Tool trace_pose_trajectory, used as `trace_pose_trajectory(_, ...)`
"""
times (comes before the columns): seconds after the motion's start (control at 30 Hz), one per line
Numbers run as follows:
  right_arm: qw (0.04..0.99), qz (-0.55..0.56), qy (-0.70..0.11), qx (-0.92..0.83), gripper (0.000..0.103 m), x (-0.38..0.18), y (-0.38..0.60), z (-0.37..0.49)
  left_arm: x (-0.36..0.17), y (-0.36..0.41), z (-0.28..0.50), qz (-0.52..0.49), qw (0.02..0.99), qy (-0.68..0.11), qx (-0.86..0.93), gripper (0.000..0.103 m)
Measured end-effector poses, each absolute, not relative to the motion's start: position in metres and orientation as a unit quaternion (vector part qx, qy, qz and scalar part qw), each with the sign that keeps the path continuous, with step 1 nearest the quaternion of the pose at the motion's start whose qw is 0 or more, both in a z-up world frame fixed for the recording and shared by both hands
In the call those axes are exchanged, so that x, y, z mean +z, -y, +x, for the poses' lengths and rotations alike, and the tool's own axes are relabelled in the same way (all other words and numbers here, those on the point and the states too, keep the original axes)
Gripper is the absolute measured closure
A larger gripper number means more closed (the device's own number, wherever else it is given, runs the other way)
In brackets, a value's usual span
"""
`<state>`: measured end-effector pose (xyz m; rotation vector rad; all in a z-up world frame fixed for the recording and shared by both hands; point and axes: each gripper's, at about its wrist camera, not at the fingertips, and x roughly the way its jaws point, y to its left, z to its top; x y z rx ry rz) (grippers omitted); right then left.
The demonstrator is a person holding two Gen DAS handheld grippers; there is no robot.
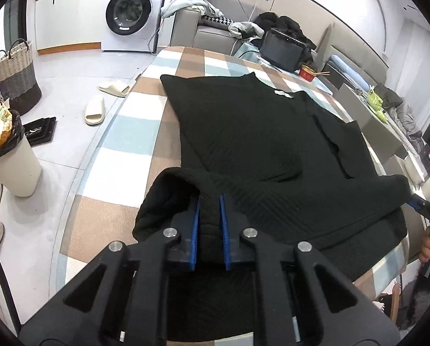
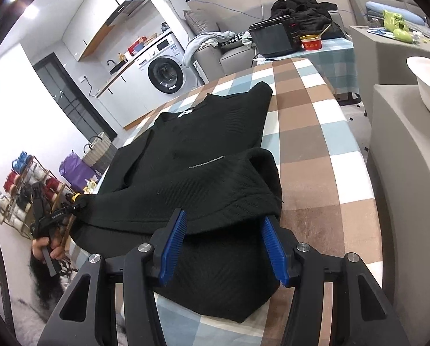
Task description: Fold small clothes
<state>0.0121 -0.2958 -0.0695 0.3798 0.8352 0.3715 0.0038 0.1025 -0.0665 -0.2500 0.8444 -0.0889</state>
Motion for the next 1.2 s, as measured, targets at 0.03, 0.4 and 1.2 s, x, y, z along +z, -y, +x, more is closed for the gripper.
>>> trace_pose_trajectory(0.03,0.879,0.184,-0.402,0.177,0.048,-0.070,0.297,0.014,-0.065,-0.103,0.003,-0.122,0.904,-0.407,-0.044,0.093)
trace_pose_trajectory(0.4,0.875,0.195,-0.424,0.128,0.048,-0.077,0.325,0.014,-0.066,-0.106,-0.001,-0.123,0.904,-0.408,-0.039,0.093)
trace_pose_trajectory(1.2,0.918,0.182,-0.315,0.157,0.098,-0.017,0.294,0.042,-0.013,-0.112,0.012,-0.131,0.932,-0.337,-0.033,0.096)
